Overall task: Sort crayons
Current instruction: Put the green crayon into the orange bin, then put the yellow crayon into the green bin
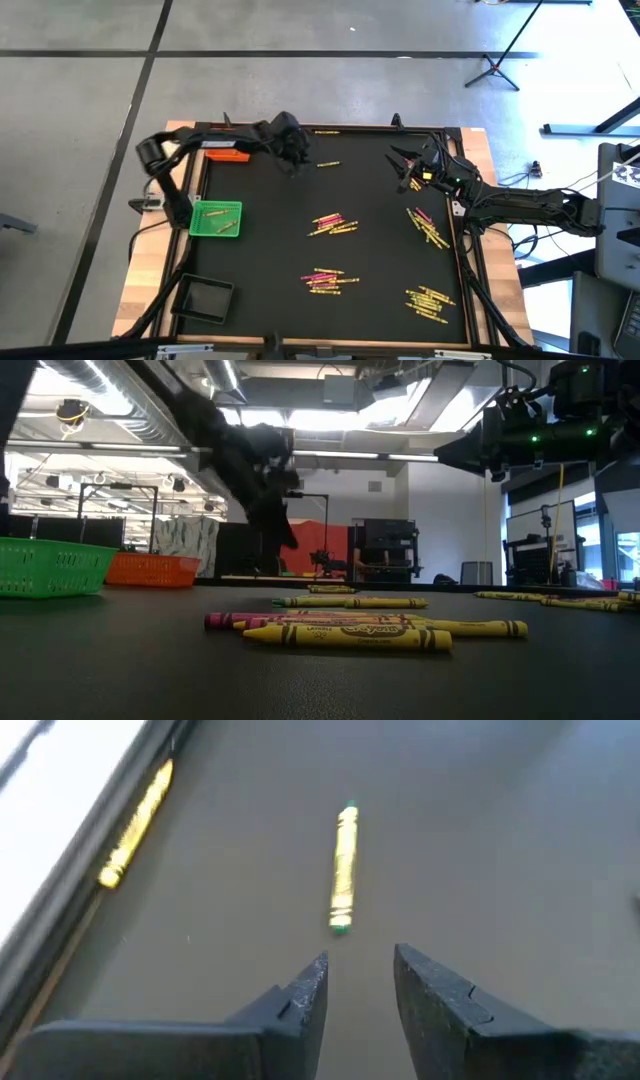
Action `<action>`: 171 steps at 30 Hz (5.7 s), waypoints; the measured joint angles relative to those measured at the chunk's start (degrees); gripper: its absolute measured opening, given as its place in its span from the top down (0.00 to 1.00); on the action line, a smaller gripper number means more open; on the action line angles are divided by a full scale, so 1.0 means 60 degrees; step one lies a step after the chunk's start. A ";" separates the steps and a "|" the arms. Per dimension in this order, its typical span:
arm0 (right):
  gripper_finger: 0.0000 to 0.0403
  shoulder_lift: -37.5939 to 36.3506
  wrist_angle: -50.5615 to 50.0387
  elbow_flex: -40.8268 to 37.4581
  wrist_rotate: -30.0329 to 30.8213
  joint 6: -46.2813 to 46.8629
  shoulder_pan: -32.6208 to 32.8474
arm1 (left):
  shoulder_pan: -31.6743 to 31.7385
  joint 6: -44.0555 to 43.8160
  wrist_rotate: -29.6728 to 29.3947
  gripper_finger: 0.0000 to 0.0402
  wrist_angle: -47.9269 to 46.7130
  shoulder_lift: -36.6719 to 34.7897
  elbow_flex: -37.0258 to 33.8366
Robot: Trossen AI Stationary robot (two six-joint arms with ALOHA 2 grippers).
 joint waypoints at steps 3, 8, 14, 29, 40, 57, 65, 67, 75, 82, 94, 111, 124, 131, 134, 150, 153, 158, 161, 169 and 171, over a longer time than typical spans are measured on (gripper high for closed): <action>0.62 0.0000 0.0003 0.0000 0.0000 0.0000 0.0000 | 0.0331 0.0338 0.0410 0.75 0.0487 0.0646 0.0000; 0.62 0.0000 0.0007 0.0000 0.0002 0.0000 0.0000 | 0.0655 0.1008 0.0822 0.75 0.0994 0.1391 0.0048; 0.62 0.0000 0.0029 0.0000 0.0027 -0.0002 0.0000 | 0.0722 0.1531 0.0919 0.75 0.0436 0.2307 0.1265; 0.62 0.0000 -0.0023 0.0000 0.0178 -0.0040 0.0000 | 0.0086 0.1418 0.0763 0.75 -0.3724 0.4297 0.5094; 0.62 0.0000 -0.0058 0.0000 0.0178 -0.0038 0.0000 | 0.0295 0.1738 0.0363 0.75 -0.4610 0.4448 0.5195; 0.62 0.0000 -0.0053 0.0000 0.0178 -0.0040 0.0000 | 0.0232 0.2459 -0.0002 0.96 -0.4787 0.4576 0.5187; 0.62 0.0000 -0.0055 0.0000 0.0178 -0.0040 0.0000 | 0.0068 0.2394 -0.0246 0.99 -0.4969 0.4474 0.5244; 0.62 0.0000 -0.0055 0.0000 0.0178 -0.0040 0.0000 | -0.0079 0.2364 -0.0657 0.99 -0.5214 0.4444 0.5400; 0.62 0.0000 -0.0057 0.0000 0.0175 -0.0044 -0.0004 | -0.0825 0.2244 -0.1724 0.98 -0.7083 0.3435 0.5940; 0.62 0.0000 -0.0052 0.0000 0.0153 -0.0044 -0.0004 | -0.1584 0.1462 -0.2141 0.98 -0.8650 0.1946 0.5948; 0.62 0.0000 -0.0065 0.0000 0.0146 -0.0044 -0.0003 | -0.3195 -0.0691 -0.2127 0.98 -1.0083 -0.1019 0.4779; 0.62 0.0000 0.0033 0.0000 0.0146 -0.0025 -0.0004 | -0.4296 -0.5002 -0.6364 0.98 -1.0211 -0.5039 0.0625; 0.62 0.0000 0.0011 0.0000 0.0146 -0.0060 -0.0004 | 0.0499 -0.2114 -0.6929 0.98 -0.8381 -0.4093 -0.0483; 0.62 0.0000 0.0018 0.0000 0.0233 -0.0255 -0.0004 | 0.2188 -0.0957 -0.6574 0.98 -0.7538 -0.2917 -0.0576; 0.62 0.0000 0.0005 0.0000 0.0237 -0.0255 -0.0004 | 0.2562 -0.0717 -0.6555 0.98 -0.7269 -0.2505 -0.0576; 0.62 0.0000 -0.0051 0.0000 0.0244 -0.0255 -0.0004 | 0.2353 -0.0607 -0.6027 0.72 -0.7554 -0.2304 0.0378; 0.62 0.0000 -0.0048 0.0000 0.0244 -0.0255 0.0000 | 0.1977 -0.0647 -0.4907 0.71 -0.6636 -0.2318 0.0638; 0.62 0.0000 -0.0051 0.0000 0.0244 -0.0215 -0.0002 | 0.1581 -0.1069 -0.2621 0.71 -0.4222 -0.2118 0.0652; 0.62 0.0000 -0.0047 0.0000 0.0244 -0.0210 -0.0003 | 0.1517 -0.1562 -0.1721 0.71 -0.3054 -0.1642 0.0652; 0.62 0.0000 -0.0016 0.0000 0.0244 -0.0199 -0.0001 | 0.1533 -0.2502 -0.0343 0.71 -0.0547 0.0335 0.0988; 0.62 0.0000 0.0004 0.0000 0.0244 -0.0193 -0.0004 | 0.1536 -0.2623 -0.0254 0.71 -0.0595 0.0906 0.1540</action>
